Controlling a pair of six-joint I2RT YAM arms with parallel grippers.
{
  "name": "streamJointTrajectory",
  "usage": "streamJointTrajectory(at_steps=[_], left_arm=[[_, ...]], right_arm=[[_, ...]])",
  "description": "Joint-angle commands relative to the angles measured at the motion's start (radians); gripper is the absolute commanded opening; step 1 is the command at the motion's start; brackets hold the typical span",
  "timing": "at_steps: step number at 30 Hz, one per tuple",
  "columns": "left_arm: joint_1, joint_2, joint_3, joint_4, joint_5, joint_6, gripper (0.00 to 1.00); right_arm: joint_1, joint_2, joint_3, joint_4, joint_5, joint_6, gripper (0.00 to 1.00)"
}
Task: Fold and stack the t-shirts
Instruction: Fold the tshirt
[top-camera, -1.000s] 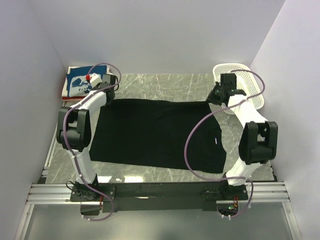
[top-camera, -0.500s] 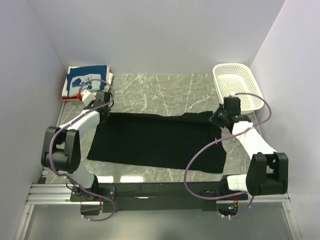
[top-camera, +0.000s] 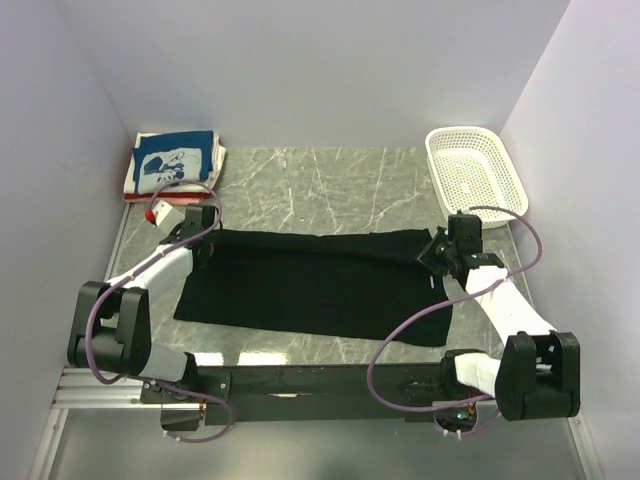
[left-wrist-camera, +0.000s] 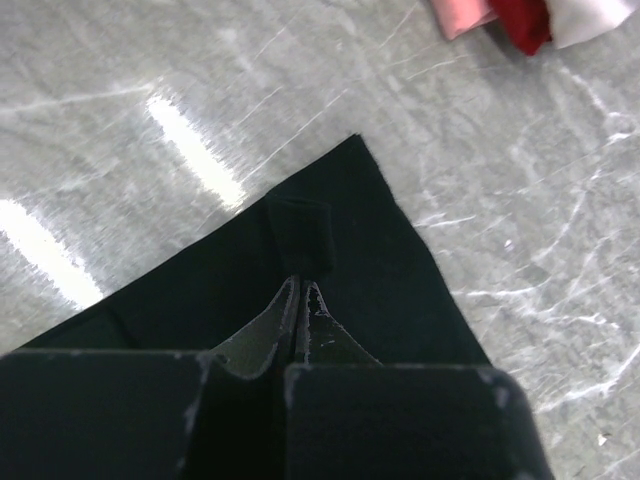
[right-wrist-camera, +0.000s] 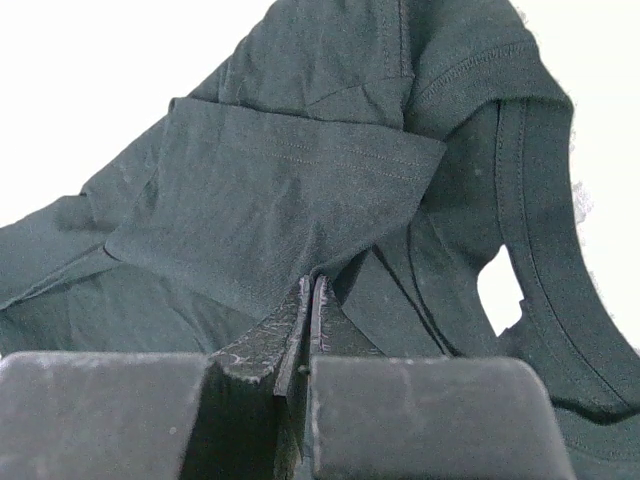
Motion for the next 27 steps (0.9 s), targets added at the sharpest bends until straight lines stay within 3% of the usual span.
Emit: streamJointTrajectory(at_steps=[1, 18, 21, 22, 25, 27], left_arm=[[0.002, -0.048, -0.032, 0.027, -0.006, -0.036, 0.01], [0.014, -0.195, -0.2, 0.053, 0.044, -0.131, 0.02], [0.037, -0.245, -0.236, 0.06, 0.076, -0.15, 0.19], [0.045, -0.277, -0.244, 0.065, 0.087, -0.148, 0.21], [0.048, -0.356, -0.267, 0.061, 0.089, -0.147, 0.25], [0.048, -0.393, -0.267, 0.048, 0.075, -0.145, 0.32]], right_arm=[[-0.007, -0.057, -0.025, 0.019, 0.004, -0.002, 0.0], [-0.012, -0.152, -0.127, 0.003, -0.039, -0.002, 0.0], [-0.012, -0.168, -0.141, 0.008, -0.064, -0.004, 0.17], [-0.012, -0.175, -0.143, -0.001, -0.062, -0.013, 0.28], [-0.013, -0.208, -0.132, -0.027, -0.064, -0.024, 0.45], [-0.013, -0.231, -0.124, -0.035, -0.078, -0.031, 0.48]])
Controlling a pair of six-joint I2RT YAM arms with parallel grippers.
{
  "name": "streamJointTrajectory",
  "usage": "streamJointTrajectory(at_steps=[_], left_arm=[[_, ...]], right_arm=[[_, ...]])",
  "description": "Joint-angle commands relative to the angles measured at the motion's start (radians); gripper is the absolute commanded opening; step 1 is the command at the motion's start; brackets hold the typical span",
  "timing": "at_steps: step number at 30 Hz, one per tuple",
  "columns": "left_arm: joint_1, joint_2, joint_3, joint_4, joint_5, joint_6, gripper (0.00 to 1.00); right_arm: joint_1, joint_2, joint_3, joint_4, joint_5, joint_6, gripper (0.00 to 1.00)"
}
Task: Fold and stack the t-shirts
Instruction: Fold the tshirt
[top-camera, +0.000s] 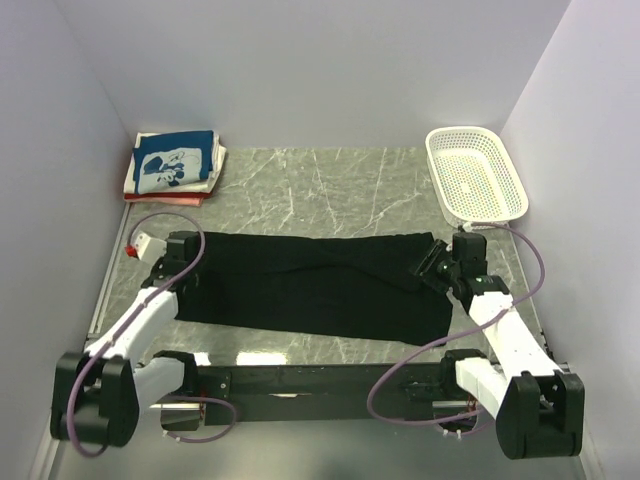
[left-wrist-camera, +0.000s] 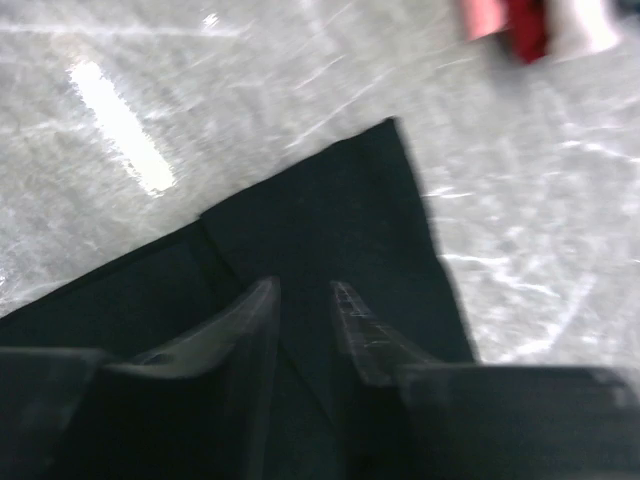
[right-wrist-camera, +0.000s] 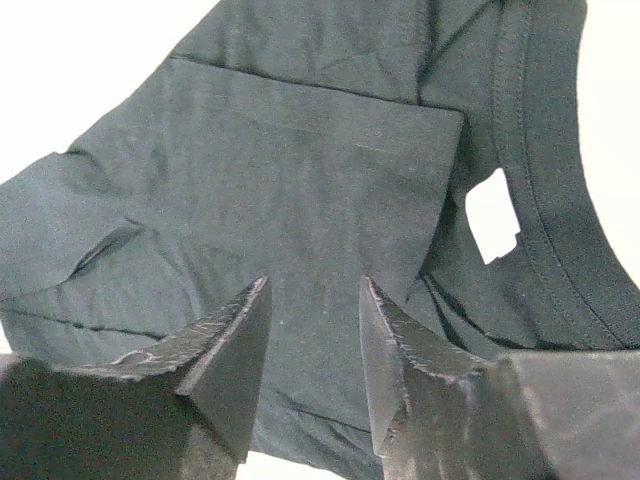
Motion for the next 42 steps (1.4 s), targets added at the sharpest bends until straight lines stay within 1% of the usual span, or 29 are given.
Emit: streamJointTrajectory(at_steps=[1, 4, 7, 10, 11, 16, 20, 22, 27, 31, 37, 38, 42], left_arm=[[0.004, -0.091, 0.004, 0.007, -0.005, -0.014, 0.4], [0.004, -0.097, 0.03, 0.007, 0.001, 0.026, 0.42], [0.003, -0.055, 0.063, 0.009, 0.035, 0.057, 0.41], [0.001, -0.007, 0.09, 0.032, 0.102, 0.092, 0.41], [-0.002, 0.004, 0.102, 0.035, 0.113, 0.097, 0.41], [-0.029, 0.042, 0.132, 0.066, 0.174, 0.147, 0.43], [-0.043, 0.056, 0.141, 0.082, 0.223, 0.167, 0.43], [-0.048, 0.058, 0.141, 0.092, 0.249, 0.17, 0.43], [-0.06, 0.059, 0.145, 0.098, 0.296, 0.177, 0.43], [-0.068, 0.062, 0.147, 0.102, 0.311, 0.178, 0.42], [-0.071, 0.07, 0.153, 0.099, 0.317, 0.181, 0.42], [-0.069, 0.07, 0.153, 0.099, 0.319, 0.18, 0.42], [-0.071, 0.078, 0.155, 0.096, 0.319, 0.181, 0.42]], right_arm=[[-0.009, -0.053, 0.024, -0.013, -0.022, -0.025, 0.5], [-0.008, -0.055, 0.042, -0.006, -0.014, -0.028, 0.52], [-0.004, -0.009, 0.071, 0.04, -0.023, -0.014, 0.53], [0.025, 0.1, 0.131, 0.075, -0.02, -0.008, 0.53], [0.039, 0.159, 0.152, 0.077, -0.008, -0.005, 0.53], [0.154, 0.327, 0.296, 0.101, 0.087, -0.008, 0.53], [0.183, 0.514, 0.405, 0.094, 0.127, -0.045, 0.54], [0.186, 0.592, 0.448, 0.112, 0.115, -0.077, 0.54], [0.192, 0.735, 0.54, 0.137, 0.103, -0.109, 0.55], [0.215, 0.787, 0.59, 0.117, 0.109, -0.115, 0.55], [0.257, 0.803, 0.576, 0.118, 0.118, -0.111, 0.55], [0.258, 0.8, 0.573, 0.115, 0.117, -0.109, 0.54], [0.275, 0.78, 0.548, 0.114, 0.113, -0.112, 0.45]])
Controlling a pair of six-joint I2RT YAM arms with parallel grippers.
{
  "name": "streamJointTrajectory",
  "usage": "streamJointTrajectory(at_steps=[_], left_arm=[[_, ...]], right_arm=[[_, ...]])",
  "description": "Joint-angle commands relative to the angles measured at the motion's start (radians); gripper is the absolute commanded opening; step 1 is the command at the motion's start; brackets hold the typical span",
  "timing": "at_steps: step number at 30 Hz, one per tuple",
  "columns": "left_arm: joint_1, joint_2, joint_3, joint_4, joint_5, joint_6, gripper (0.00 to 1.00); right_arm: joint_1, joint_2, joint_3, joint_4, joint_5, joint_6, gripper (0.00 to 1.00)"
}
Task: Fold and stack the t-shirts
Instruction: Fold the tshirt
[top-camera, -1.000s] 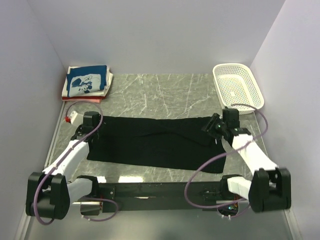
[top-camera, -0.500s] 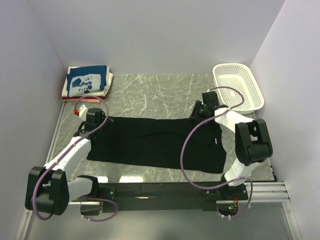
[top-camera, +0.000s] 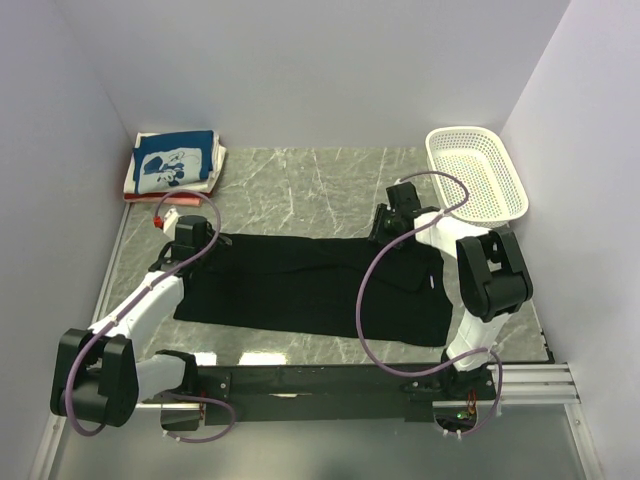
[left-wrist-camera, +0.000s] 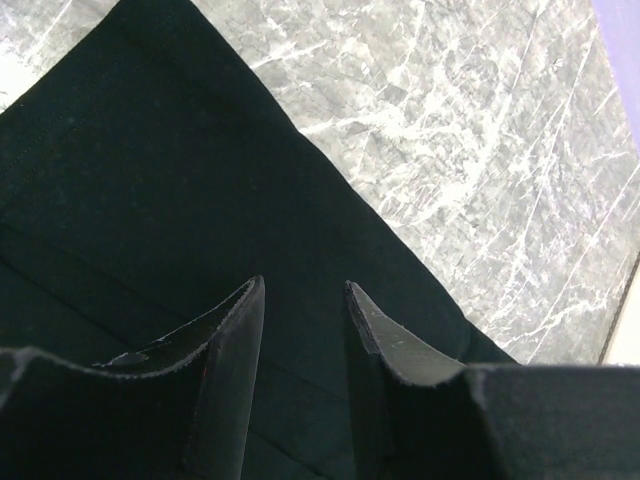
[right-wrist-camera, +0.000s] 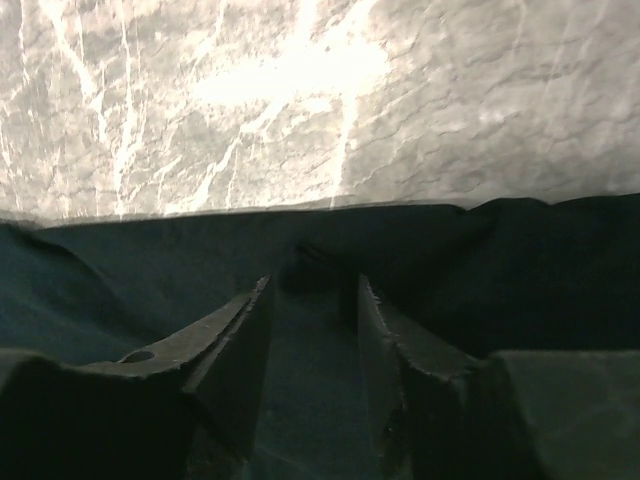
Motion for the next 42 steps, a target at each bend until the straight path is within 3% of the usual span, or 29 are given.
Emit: streamJointTrajectory(at_steps=[1, 4, 8, 16, 34, 42], left_arm=[[-0.005, 0.004, 0.046, 0.033, 0.013, 0.019, 0.42], [-0.005, 0.007, 0.044, 0.036, 0.013, 0.017, 0.42], [-0.005, 0.011, 0.043, 0.032, 0.016, 0.014, 0.41], [-0.007, 0.002, 0.038, 0.026, 0.016, 0.014, 0.41], [-0.012, -0.021, 0.028, 0.012, 0.019, 0.014, 0.4], [-0.015, -0.019, 0.008, 0.023, 0.03, 0.008, 0.4]], right_arm=[[0.014, -0.026, -0.003, 0.016, 0.009, -0.013, 0.45], [0.015, -0.023, -0.007, 0.01, 0.001, -0.016, 0.37], [0.017, -0.029, -0.016, 0.004, -0.006, -0.021, 0.14], [0.037, -0.154, -0.101, 0.002, -0.057, -0.011, 0.01], [0.139, -0.51, -0.314, -0.044, -0.057, 0.045, 0.0], [0.276, -0.61, -0.443, -0.01, -0.043, 0.16, 0.0]])
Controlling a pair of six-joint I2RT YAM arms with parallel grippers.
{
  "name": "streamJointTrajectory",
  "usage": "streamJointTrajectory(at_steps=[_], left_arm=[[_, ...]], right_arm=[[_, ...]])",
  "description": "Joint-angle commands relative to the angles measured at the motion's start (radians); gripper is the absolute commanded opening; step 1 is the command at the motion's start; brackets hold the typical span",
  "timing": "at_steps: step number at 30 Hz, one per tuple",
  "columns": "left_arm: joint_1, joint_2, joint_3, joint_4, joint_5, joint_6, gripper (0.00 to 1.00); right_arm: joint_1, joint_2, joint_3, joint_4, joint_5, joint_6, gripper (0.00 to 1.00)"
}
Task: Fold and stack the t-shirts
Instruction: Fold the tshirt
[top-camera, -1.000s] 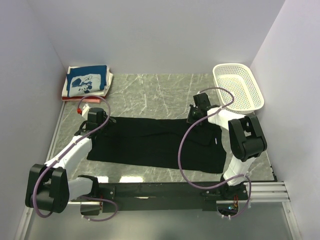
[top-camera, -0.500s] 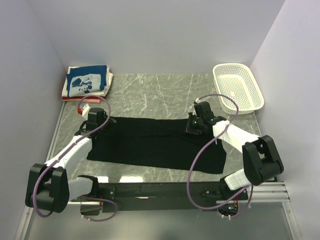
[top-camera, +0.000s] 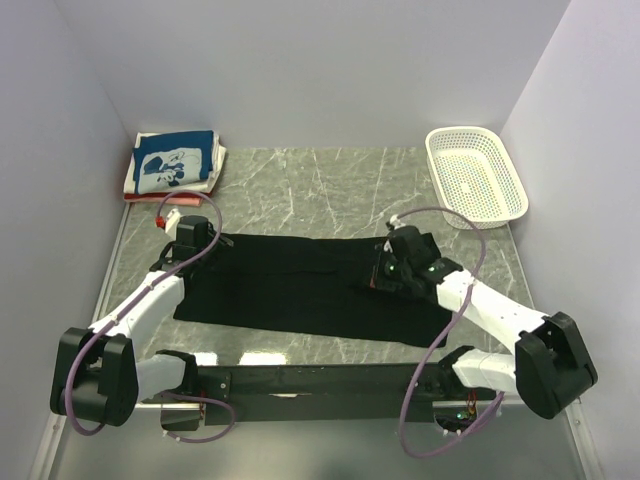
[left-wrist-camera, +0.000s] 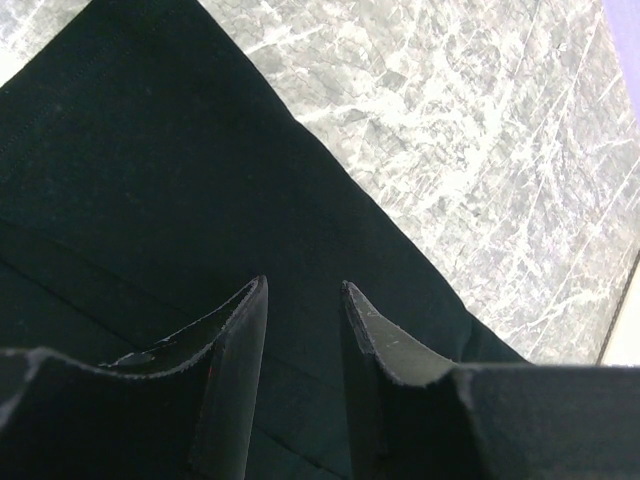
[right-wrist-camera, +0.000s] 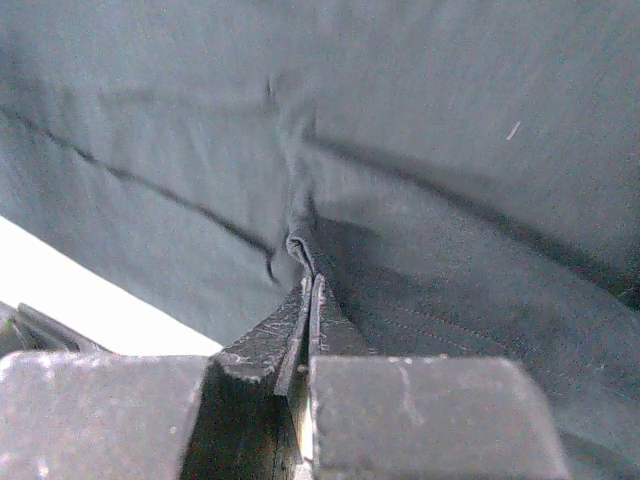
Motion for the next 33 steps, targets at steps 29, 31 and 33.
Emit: streamJointTrajectory(at_steps=[29, 31, 33], left_arm=[[-0.5, 0.264, 0.183, 0.176, 0.257, 0.25, 0.58], [-0.565, 0.324, 0.228, 0.171, 0.267, 0.253, 0.58], [-0.6, 0.359, 0.261, 0.179, 0.277, 0.254, 0.58]], right_arm=[[-0.185, -0.453, -0.225, -0.272, 0.18, 0.198, 0.63], [-0.223, -0.44, -0.225, -0.278, 0.17, 0.211, 0.63], [-0.245, -0.408, -0.219, -0.295, 0.176, 0.215, 0.63]])
